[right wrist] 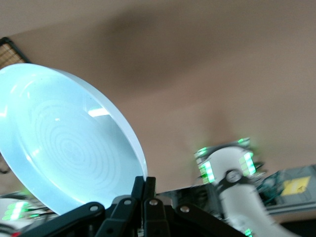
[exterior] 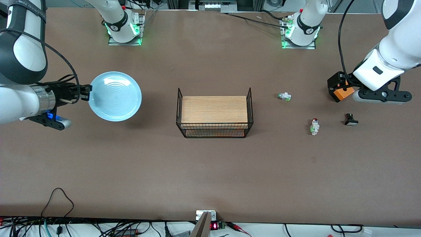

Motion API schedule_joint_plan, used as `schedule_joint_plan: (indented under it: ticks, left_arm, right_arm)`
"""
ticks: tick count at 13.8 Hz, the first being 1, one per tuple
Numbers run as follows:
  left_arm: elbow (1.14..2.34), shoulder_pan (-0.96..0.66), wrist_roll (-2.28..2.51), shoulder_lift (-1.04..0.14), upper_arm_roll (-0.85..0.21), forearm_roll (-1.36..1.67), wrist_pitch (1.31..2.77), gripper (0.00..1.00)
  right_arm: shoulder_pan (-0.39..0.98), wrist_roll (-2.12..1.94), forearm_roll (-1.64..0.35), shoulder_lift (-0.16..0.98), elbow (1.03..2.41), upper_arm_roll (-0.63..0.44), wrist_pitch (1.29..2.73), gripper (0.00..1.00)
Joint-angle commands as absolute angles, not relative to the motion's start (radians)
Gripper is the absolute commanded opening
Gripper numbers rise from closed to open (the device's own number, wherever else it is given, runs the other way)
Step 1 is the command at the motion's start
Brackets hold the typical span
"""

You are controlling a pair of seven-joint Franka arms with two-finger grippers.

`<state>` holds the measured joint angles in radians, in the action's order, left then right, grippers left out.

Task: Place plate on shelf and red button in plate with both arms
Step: 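Lift the plate with the right gripper and carry it toward the basket, then lower the plate into the wire basket with the right gripper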

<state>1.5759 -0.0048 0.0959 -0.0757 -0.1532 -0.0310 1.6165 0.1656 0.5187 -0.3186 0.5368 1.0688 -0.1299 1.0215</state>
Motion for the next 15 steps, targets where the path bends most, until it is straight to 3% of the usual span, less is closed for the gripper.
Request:
schedule_joint_plan:
  ticks: [1,8,15]
  left_arm:
    - [1.551,-0.003,0.083,-0.083,-0.153,-0.032,1.598,1.00]
    - [1.552,-0.003,0.083,-0.083,-0.153,-0.032,1.595,1.00]
    - [1.552,-0.003,0.084,-0.081,-0.155,-0.032,1.594,1.00]
  right_arm:
    - [0.222,0.687,-0.382,0.517,1.075,-0.129,1.008,0.00]
    - [0.417,0.994,-0.385,0.489,1.002,-0.129,1.037,0.00]
    - [0.586,1.216,-0.411,0.503,0.988,-0.127,1.235,0.00]
